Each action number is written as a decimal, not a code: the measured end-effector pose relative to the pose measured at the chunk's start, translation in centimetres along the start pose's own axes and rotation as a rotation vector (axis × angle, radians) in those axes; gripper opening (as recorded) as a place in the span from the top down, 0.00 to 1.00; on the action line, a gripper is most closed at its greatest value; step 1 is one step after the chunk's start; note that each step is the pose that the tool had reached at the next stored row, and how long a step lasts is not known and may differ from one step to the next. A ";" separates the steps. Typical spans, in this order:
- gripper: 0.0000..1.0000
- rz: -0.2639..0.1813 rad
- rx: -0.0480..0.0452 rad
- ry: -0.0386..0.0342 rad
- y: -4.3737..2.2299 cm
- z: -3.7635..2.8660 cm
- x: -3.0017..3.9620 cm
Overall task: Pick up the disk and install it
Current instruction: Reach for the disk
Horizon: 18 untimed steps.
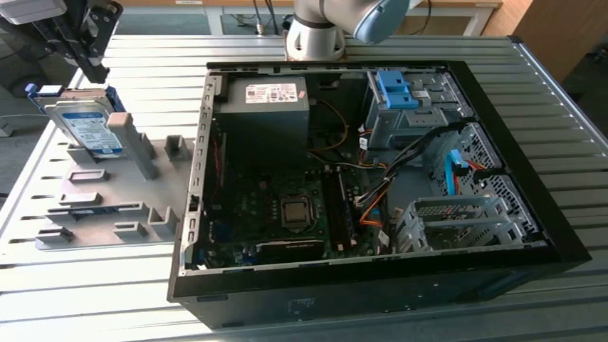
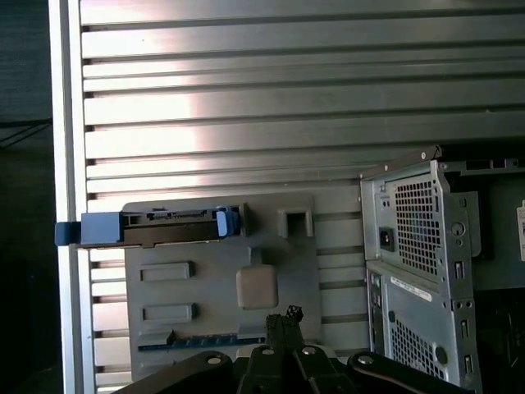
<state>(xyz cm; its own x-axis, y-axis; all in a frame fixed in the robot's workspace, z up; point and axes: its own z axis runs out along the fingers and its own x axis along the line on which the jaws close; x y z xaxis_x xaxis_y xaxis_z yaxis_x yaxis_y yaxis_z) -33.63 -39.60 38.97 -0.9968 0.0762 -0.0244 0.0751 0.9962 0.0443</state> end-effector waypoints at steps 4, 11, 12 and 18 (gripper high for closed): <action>0.89 0.000 0.0000 -0.0001 -0.01 0.01 0.16; 0.89 0.000 0.0000 0.0000 -0.03 0.00 0.34; 0.89 0.000 0.0000 -0.0001 -0.03 0.00 0.34; 0.89 0.000 0.0000 -0.0001 -0.04 -0.01 0.70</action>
<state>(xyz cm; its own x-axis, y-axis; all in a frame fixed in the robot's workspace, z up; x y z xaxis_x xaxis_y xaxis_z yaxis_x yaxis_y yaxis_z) -34.33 -39.59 38.96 -0.9968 0.0762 -0.0245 0.0751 0.9962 0.0443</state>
